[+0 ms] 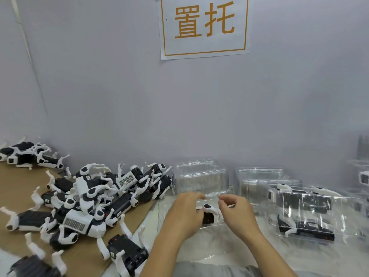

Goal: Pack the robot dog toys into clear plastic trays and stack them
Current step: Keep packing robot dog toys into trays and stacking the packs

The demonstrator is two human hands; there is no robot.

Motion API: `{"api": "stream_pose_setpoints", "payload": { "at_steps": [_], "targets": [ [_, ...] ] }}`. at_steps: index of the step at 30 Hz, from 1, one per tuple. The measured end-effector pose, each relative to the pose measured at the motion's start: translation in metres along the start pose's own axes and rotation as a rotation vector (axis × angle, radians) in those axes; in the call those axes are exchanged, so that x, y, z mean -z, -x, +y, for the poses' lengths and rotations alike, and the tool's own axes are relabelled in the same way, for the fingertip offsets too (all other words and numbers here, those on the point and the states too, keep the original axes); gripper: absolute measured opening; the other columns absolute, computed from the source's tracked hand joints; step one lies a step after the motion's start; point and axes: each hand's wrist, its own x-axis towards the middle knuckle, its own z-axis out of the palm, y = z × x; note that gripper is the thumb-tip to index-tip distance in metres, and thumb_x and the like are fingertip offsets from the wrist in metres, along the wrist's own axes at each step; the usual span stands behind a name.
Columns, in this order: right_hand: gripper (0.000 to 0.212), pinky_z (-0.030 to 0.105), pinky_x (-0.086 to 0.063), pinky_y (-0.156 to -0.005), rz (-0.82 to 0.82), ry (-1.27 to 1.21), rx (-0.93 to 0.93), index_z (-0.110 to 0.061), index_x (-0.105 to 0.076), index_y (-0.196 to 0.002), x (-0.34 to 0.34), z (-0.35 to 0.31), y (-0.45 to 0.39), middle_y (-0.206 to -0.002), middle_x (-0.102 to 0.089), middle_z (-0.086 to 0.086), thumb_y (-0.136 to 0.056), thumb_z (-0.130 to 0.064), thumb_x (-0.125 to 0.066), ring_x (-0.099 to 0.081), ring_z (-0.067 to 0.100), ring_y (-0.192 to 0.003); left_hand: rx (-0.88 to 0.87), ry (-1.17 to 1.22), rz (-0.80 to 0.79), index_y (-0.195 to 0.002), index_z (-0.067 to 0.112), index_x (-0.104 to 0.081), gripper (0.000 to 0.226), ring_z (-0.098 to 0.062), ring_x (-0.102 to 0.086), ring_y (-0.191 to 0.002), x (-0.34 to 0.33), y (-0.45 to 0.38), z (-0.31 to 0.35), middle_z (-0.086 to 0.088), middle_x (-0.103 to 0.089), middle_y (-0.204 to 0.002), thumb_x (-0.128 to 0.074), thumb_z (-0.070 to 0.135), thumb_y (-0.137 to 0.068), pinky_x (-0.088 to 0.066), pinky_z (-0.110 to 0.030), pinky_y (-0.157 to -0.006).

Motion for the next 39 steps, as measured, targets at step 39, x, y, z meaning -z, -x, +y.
{"api": "stream_pose_setpoints", "payload": {
  "at_steps": [39],
  "targets": [
    [0.017,0.010,-0.041,-0.069,-0.046,-0.035,-0.013,-0.022,-0.072,-0.104,0.004,-0.001,0.001,-0.090,-0.064,-0.018,-0.097,-0.020,-0.057,-0.060,0.000,-0.088,0.059,-0.329,-0.225,-0.132,0.055,-0.047,0.083,-0.014,-0.014,-0.144,0.020,0.011,-0.014,0.014,-0.028,-0.152,-0.067,0.083,-0.056,-0.008,-0.044,-0.113]
  ]
}}
